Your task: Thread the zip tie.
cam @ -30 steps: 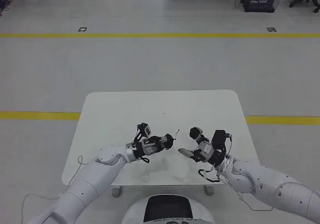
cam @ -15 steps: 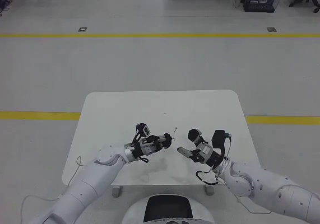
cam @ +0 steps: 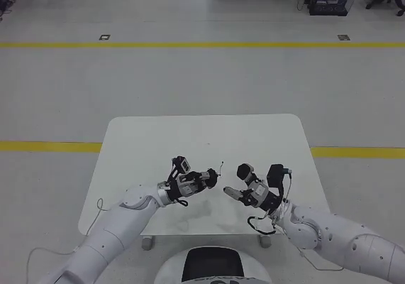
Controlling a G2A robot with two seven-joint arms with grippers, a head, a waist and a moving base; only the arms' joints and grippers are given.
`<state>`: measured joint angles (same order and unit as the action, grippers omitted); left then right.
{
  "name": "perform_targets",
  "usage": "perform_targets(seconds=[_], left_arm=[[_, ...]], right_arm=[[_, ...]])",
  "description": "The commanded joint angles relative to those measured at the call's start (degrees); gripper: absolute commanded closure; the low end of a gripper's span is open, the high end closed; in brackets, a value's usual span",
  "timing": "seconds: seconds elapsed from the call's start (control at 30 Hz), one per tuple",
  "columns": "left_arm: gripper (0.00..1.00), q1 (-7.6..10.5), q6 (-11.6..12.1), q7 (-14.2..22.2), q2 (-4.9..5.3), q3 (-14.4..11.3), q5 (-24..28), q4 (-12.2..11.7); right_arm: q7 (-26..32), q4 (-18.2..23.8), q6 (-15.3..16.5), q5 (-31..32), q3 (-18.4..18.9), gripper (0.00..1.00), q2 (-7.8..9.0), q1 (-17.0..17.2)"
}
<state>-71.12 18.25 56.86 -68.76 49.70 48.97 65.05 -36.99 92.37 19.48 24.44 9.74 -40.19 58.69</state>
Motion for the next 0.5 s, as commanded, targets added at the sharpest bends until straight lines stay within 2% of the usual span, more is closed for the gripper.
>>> perform_targets(seconds=[0.0,0.47], left_arm=[[1.0,0.02,-0.03,0.07,-0.01,0.01,-0.01,-0.01],[1.0,0.05,-0.06,0.01,-0.08,0.11,-0.08,-0.14]], right_arm=[[0.13,0.02,0.0,-0.07,0.0,0.0,-0.02,-0.04],[0.76,-0.06,0.0,-0.45,0.0,0.0,-0.1,-0.17]])
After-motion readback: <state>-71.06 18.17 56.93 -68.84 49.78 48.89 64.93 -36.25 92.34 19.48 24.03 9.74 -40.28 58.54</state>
